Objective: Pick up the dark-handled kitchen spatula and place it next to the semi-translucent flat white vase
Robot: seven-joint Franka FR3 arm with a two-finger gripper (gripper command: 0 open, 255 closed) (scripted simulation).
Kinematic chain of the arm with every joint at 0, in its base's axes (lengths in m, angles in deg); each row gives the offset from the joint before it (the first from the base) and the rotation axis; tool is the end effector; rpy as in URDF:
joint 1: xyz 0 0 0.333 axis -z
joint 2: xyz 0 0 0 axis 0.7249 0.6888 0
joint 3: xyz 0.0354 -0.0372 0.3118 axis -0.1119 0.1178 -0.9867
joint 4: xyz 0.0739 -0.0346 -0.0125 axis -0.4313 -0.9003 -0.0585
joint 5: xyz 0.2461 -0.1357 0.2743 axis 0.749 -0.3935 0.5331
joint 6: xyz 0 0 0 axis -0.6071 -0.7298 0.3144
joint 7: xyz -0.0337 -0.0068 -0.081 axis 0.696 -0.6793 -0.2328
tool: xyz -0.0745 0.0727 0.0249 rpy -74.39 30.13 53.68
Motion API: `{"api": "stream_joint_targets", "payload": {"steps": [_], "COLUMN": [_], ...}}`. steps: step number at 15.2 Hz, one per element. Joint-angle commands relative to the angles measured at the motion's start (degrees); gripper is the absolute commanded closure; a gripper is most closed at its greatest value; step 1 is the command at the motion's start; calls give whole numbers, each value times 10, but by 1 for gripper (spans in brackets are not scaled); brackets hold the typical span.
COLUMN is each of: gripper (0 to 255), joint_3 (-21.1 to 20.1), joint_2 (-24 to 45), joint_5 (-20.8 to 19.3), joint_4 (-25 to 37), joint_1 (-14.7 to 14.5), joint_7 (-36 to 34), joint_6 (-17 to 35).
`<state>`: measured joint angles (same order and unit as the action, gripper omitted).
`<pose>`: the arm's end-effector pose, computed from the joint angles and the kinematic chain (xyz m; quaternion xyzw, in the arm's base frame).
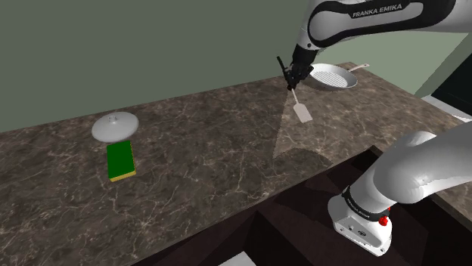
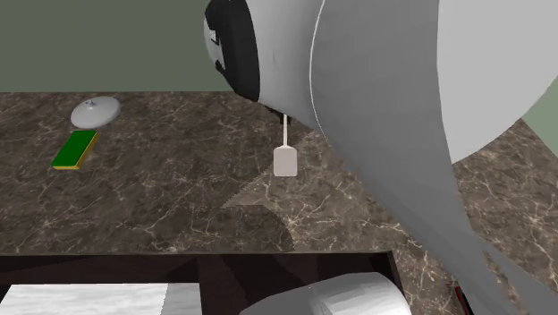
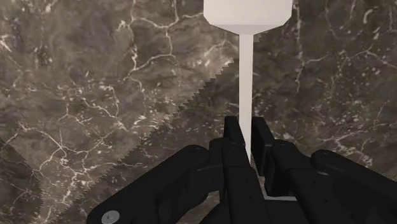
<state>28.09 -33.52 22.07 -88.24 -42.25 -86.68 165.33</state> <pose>0.4178 -0.0890 0.4784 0.9872 -0.1562 0.0330 0.0050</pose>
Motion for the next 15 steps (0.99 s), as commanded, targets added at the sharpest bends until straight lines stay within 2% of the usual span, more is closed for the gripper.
{"api": "stream_joint_targets", "payload": {"steps": [1,8,15], "gripper": [255,255,255], "joint_3": [-22,-96,-167], "joint_2": [-4,9,54], "joint_5": [7,33,50], "joint_4": [-3,9,53], "joint_1": [-12,-54,-91], "joint_7": [-30,-129,-229], "joint_6": [-3,-3,-3]}}
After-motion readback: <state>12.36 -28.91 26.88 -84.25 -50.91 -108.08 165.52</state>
